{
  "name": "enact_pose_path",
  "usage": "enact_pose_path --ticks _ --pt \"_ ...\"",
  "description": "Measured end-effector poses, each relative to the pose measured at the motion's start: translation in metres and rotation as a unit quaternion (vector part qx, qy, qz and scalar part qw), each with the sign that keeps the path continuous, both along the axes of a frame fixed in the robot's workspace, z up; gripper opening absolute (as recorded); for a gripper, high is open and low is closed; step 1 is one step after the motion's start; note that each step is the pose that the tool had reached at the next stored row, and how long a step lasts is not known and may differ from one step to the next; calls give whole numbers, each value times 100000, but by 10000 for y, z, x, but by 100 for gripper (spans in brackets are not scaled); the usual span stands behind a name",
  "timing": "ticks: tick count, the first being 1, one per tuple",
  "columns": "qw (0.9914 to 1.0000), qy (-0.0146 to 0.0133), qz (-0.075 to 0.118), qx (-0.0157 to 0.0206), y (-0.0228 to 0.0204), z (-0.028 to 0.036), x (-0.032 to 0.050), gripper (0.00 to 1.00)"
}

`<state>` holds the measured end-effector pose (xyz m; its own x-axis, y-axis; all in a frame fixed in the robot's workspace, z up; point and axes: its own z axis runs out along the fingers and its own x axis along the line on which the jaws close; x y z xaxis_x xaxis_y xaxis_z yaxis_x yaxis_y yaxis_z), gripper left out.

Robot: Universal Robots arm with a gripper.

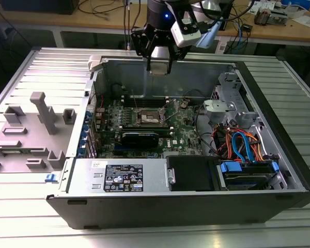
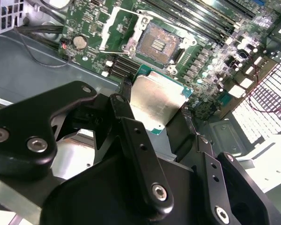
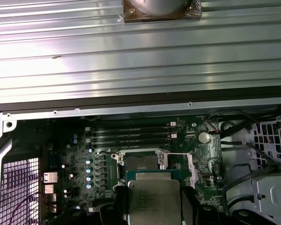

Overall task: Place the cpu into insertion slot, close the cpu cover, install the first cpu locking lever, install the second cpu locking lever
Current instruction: 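Place the cpu into insertion slot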

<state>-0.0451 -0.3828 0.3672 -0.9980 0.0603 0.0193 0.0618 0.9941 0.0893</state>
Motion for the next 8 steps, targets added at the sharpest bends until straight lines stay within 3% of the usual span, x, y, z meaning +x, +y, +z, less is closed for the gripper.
enact_pose_path --ticks 4,8 --pt "100000 -4 -5 2 0 -6 -89 55" --pt "99992 8 -1244 -7 0 -12 -96 55"
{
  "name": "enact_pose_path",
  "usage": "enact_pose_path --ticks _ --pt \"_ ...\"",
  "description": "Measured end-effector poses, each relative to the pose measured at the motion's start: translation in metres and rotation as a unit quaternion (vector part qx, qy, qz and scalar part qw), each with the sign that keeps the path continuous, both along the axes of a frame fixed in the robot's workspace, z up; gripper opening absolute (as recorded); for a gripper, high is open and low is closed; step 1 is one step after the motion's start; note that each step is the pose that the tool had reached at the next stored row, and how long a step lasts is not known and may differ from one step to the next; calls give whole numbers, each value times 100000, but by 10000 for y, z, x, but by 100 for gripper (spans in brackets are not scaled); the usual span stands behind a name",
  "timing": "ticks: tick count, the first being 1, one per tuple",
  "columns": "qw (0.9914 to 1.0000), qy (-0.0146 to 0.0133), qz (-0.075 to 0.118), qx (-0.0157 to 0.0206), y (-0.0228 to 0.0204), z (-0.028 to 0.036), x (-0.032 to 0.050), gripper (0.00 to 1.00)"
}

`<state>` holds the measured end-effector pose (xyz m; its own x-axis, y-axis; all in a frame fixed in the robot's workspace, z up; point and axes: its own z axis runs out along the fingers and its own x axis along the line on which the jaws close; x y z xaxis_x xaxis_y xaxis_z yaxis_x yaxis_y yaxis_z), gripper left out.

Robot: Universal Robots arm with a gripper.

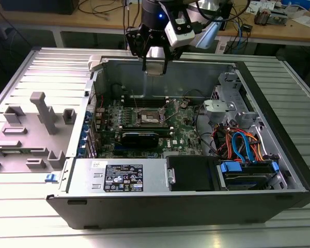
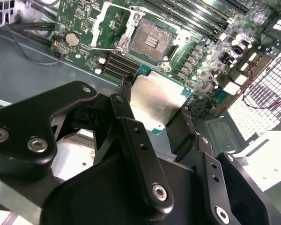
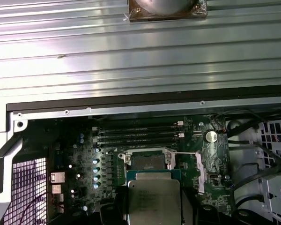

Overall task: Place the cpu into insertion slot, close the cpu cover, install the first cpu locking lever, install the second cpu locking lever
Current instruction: 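Place the cpu into insertion slot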

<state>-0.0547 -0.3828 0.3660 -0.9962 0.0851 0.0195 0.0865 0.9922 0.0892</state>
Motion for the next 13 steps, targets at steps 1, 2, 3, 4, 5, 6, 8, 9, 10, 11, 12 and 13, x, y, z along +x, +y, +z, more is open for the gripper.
enact_pose_path --ticks 1,2,3,4,5,6,8,9,10,11,12,13 --pt "99998 -5 -656 2 0 -3 0 55" --pt "99989 -4 -1512 1 0 -5 0 55" --pt "99978 -3 -2090 0 0 -7 0 55" --pt "99971 -2 -2394 4 0 -8 0 55" --pt "99963 -6 -2719 4 0 -8 0 55" --pt "99957 -8 -2931 8 0 -9 -1 55" --pt "99953 -15 -3073 20 -2 -11 -2 55" --pt "99953 -8 -3079 5 -2 -9 -2 55" --pt "99952 -7 -3083 6 -2 -9 -2 55" --pt "99952 -9 -3084 6 -2 -9 -2 55" --pt "99952 -8 -3085 6 -2 -9 -2 55" --pt "99952 -8 -3086 8 -2 -9 -3 55"
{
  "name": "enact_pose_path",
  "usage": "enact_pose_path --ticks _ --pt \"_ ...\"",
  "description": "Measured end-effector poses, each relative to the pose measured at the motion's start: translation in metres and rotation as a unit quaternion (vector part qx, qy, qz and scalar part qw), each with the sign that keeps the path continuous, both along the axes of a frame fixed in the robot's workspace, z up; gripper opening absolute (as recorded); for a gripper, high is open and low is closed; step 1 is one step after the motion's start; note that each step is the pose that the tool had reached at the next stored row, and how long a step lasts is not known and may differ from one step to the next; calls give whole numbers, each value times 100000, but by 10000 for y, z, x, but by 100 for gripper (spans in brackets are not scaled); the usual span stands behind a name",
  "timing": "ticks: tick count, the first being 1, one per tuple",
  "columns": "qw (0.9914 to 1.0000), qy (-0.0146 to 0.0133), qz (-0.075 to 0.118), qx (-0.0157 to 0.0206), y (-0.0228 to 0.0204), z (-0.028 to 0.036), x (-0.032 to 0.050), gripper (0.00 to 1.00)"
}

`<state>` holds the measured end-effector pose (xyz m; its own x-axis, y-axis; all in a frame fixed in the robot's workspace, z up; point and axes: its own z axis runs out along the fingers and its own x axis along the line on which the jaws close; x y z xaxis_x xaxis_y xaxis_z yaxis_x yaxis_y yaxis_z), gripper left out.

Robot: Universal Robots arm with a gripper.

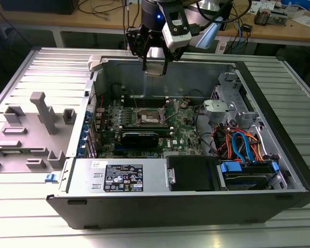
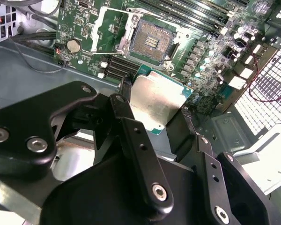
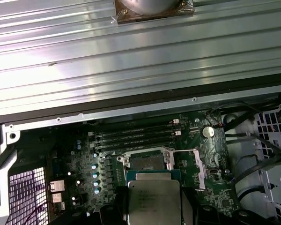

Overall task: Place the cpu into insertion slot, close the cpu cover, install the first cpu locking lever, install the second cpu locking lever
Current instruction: 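Place the cpu into insertion slot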

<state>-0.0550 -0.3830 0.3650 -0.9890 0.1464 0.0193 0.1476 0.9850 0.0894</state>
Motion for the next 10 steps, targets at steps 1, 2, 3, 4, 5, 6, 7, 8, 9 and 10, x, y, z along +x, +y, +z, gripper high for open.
enact_pose_path --ticks 1,2,3,4,5,6,7,8,9,10 --pt "100000 2 -2 0 0 0 0 55" --pt "100000 1 -4 -1 0 0 0 55" --pt "100000 -1 -5 -3 0 0 0 55" --pt "100000 2 -14 -3 0 0 0 55" --pt "100000 0 -63 -1 0 0 0 55" --pt "100000 2 -176 -3 0 0 0 55" --pt "99999 0 -370 1 0 0 0 55" --pt "99997 0 -754 0 0 -1 0 55" --pt "99993 2 -1218 -7 0 -1 0 55" --pt "99988 4 -1531 -8 0 -2 0 55"
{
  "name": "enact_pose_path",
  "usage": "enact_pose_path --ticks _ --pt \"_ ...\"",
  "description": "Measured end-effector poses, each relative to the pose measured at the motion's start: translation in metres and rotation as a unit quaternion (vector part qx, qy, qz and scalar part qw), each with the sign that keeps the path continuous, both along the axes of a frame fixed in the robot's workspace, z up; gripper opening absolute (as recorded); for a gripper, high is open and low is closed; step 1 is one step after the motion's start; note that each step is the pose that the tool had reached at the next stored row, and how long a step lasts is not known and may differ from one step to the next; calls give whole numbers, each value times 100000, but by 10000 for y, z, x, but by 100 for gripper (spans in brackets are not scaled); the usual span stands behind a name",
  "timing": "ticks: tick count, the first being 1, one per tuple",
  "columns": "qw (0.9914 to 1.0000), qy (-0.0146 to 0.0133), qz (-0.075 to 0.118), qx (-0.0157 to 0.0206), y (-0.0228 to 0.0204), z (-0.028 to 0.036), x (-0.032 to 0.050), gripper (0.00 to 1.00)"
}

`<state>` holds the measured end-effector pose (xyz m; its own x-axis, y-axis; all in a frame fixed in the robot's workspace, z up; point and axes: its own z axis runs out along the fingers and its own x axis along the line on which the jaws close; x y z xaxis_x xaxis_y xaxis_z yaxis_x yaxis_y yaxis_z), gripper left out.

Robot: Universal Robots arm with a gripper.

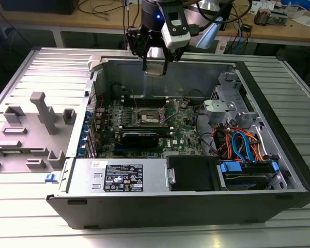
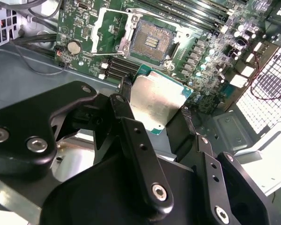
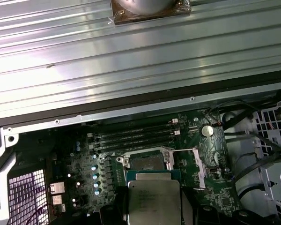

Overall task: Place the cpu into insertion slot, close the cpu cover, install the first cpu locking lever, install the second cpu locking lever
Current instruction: 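Place the cpu into insertion slot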

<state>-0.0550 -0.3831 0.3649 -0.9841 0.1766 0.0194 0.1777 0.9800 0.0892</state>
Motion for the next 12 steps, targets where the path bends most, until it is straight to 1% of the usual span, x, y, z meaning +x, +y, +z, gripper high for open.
enact_pose_path --ticks 3,7,9,12 --pt "99994 -2 -1127 -22 0 -2 0 55" --pt "99957 -1 -2930 -86 0 -5 0 55" --pt "99926 0 -3847 -100 0 -6 0 55" --pt "99837 -7 -5708 -185 0 -8 0 55"
